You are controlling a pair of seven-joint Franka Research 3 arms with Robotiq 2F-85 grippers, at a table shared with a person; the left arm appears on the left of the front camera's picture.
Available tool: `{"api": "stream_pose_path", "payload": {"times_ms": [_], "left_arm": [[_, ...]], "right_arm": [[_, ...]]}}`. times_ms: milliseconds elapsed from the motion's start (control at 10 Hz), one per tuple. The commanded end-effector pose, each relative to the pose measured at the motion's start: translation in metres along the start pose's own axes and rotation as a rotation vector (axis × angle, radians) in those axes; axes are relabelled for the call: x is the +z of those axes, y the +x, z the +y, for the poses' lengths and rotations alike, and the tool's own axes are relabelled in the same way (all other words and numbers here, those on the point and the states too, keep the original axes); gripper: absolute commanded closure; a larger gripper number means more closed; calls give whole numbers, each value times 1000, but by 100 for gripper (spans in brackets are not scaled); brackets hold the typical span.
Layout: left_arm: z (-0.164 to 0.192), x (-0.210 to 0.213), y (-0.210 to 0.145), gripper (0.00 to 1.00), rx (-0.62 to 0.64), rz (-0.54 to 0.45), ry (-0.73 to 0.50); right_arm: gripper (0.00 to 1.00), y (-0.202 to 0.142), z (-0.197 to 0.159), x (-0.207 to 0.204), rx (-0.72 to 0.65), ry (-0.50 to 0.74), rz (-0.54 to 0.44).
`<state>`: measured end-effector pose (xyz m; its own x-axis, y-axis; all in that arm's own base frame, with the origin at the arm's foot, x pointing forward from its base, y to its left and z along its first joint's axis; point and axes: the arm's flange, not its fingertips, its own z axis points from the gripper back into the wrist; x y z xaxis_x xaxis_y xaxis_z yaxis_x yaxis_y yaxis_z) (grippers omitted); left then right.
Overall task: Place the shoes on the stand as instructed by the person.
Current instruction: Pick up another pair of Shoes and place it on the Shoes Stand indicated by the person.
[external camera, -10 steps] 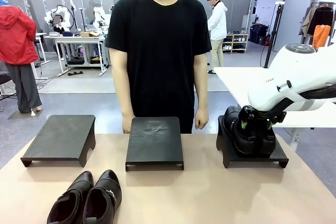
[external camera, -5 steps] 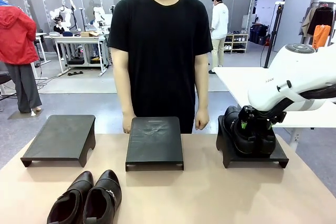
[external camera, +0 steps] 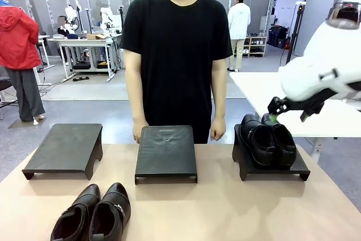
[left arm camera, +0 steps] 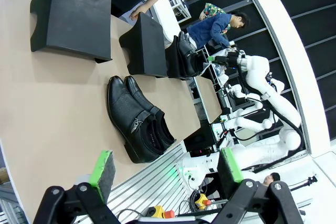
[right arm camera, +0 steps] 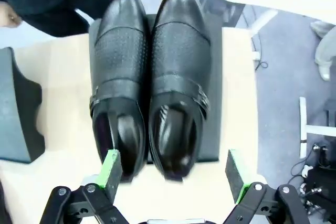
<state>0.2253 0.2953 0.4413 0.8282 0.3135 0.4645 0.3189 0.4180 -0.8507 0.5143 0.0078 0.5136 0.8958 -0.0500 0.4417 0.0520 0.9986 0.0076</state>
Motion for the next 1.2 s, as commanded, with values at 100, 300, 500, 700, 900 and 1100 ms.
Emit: {"api": "stream_pose_path", "payload": {"times_ms": [100,300,500,700,900,1100], "left_arm": [[0,2,0,0,-10,-9,-14],[0,2,0,0,-10,-9,-14],[0,2,0,0,-10,-9,-14],[0,2,0,0,-10,-9,-14],[0,2,0,0,-10,-9,-14],[0,2,0,0,-10,-9,-14]], "right_arm": [[0,-29,-39,47,-4,142,100],[0,-61,-81,76,-29,351,159],[0,-104,-120,88,-71,546,207],[0,-152,-166,90,-172,768,236],[0,-193,-196,71,-253,948,260],[0,-234,-222,50,-300,1111,266]]}}
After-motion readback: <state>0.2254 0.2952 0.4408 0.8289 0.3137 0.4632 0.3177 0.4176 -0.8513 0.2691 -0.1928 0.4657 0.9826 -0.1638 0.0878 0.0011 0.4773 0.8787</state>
